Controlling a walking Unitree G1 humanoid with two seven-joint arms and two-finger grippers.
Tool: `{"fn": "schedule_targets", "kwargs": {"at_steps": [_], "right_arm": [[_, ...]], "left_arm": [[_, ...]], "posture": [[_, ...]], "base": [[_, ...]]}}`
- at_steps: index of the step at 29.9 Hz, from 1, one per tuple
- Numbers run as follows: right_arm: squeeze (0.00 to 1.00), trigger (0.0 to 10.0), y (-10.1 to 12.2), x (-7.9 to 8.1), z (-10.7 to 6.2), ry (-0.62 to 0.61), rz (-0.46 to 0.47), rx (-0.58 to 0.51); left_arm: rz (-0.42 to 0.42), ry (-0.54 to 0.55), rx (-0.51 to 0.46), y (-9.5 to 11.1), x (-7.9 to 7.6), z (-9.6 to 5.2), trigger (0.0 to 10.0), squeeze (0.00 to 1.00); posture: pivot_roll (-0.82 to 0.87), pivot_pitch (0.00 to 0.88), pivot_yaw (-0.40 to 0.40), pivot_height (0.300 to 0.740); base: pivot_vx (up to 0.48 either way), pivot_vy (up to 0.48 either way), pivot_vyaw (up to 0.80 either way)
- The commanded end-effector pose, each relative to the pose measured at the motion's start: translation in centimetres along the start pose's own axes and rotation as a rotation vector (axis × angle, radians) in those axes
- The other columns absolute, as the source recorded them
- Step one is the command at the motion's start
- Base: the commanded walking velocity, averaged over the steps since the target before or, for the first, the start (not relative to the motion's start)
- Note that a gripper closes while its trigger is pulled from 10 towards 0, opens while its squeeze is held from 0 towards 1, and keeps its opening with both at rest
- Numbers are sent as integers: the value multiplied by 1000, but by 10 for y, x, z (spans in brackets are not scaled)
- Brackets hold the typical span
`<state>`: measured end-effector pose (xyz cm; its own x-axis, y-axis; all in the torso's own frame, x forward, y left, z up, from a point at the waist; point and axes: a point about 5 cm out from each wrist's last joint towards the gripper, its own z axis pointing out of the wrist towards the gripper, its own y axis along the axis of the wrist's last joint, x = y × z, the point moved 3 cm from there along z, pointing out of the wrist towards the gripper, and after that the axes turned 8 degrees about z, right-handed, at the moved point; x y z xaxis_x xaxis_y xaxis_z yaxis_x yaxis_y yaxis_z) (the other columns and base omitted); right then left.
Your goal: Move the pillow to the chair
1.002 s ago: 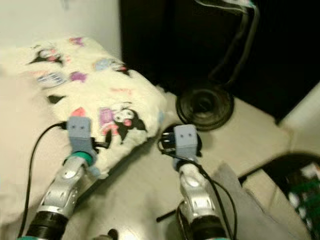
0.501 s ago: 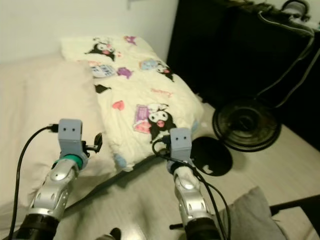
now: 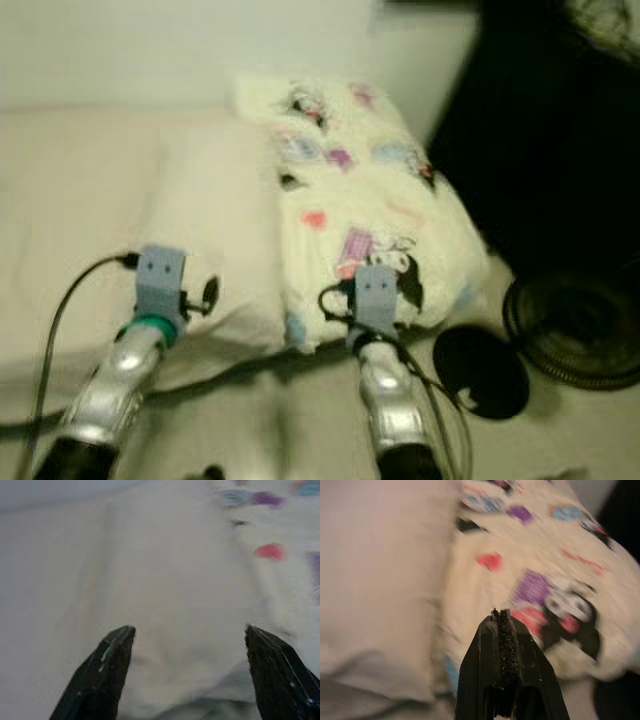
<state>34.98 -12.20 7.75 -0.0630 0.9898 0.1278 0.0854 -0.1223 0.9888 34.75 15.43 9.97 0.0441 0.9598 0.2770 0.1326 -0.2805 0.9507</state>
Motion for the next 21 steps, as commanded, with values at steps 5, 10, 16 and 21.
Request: {"fn": "schedule_targets", "kwargs": {"at_steps": [5,10,16,21], "right_arm": [[0,10000,-18,-8,-6,-78,64,41],[0,10000,-19,-7,-7,-94,76,37],[0,10000,-19,-11,-10,-124,88,28],[0,10000,-10,-15,-12,-131,14,-22]], "left_arm": [[46,-47,14,1,-1,2,10000,0],[55,-43,13,2,4,4,10000,0],[42,-50,-6,8,2,8,10000,0],[-10,-72,-35,10,-8,10,10000,0]], "posture": [[128,1,31,740],[126,6,61,740],[105,19,90,740],[75,28,85,740]], "base": [[0,0,800],[0,0,800],[0,0,800],[0,0,320]]}}
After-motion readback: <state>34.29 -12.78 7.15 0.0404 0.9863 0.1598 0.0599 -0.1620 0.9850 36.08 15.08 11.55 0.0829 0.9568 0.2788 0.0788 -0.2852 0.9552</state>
